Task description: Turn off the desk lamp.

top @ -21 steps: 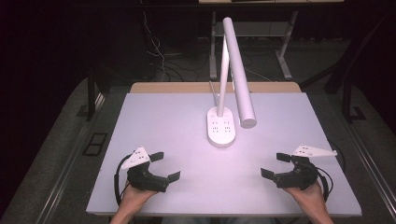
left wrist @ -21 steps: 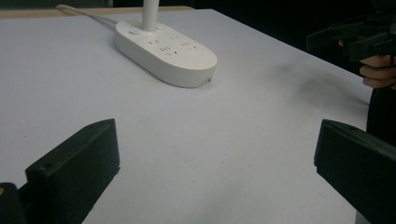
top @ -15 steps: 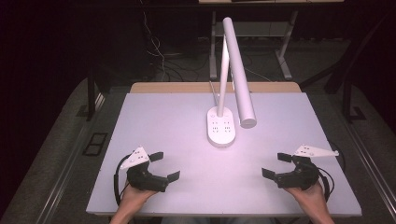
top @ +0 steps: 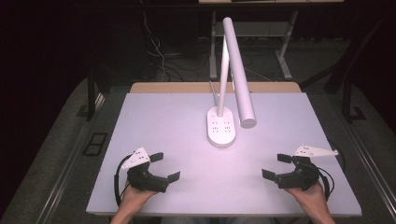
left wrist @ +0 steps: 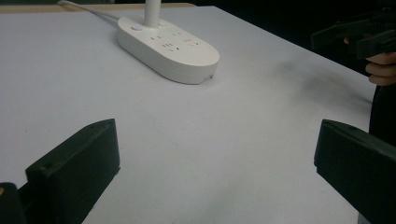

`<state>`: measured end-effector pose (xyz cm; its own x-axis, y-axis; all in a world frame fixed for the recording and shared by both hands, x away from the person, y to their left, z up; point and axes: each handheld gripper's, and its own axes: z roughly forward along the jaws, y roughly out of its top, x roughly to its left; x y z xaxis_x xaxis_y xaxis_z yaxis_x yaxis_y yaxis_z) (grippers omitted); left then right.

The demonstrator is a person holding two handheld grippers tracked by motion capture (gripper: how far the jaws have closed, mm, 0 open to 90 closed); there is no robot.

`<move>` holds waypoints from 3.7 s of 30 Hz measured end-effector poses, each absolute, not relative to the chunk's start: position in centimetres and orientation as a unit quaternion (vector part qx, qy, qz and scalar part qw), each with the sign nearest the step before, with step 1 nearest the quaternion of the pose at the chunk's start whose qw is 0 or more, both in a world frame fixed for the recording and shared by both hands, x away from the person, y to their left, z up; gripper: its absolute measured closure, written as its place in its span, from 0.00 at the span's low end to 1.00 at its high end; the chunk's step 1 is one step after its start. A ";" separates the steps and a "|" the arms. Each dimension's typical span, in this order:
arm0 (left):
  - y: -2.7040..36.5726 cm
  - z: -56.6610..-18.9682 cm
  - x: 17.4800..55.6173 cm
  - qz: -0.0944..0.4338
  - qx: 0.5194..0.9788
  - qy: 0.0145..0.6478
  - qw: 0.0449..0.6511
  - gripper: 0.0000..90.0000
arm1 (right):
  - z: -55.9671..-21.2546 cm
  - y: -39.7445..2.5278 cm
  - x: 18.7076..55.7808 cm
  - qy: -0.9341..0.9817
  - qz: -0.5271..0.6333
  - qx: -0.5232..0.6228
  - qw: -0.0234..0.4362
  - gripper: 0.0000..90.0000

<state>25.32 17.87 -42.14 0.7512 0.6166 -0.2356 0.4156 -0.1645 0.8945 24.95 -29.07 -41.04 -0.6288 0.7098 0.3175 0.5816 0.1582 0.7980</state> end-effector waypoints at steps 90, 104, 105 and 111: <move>18.4 -42.0 25.1 0.096 0.754 0.346 0.550 0.00 | -34.2 -22.5 39.0 0.822 0.416 0.384 0.059 0.01; 18.4 -42.0 25.1 0.095 0.754 0.345 0.551 0.00 | -34.6 -21.4 42.0 0.818 0.411 0.398 0.064 0.01; 18.4 -42.0 25.1 0.095 0.754 0.345 0.551 0.00 | -34.7 -21.4 42.3 0.818 0.410 0.399 0.063 0.01; 18.4 -42.0 25.1 0.096 0.752 0.346 0.553 0.00 | -34.9 -20.7 43.7 0.814 0.414 0.402 0.061 0.01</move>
<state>25.09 18.41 -42.02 0.7417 0.6265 -0.2395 0.4152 -0.1484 0.8975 43.71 -20.72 -34.88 -0.6695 0.7050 0.2338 0.6042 0.3337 0.7236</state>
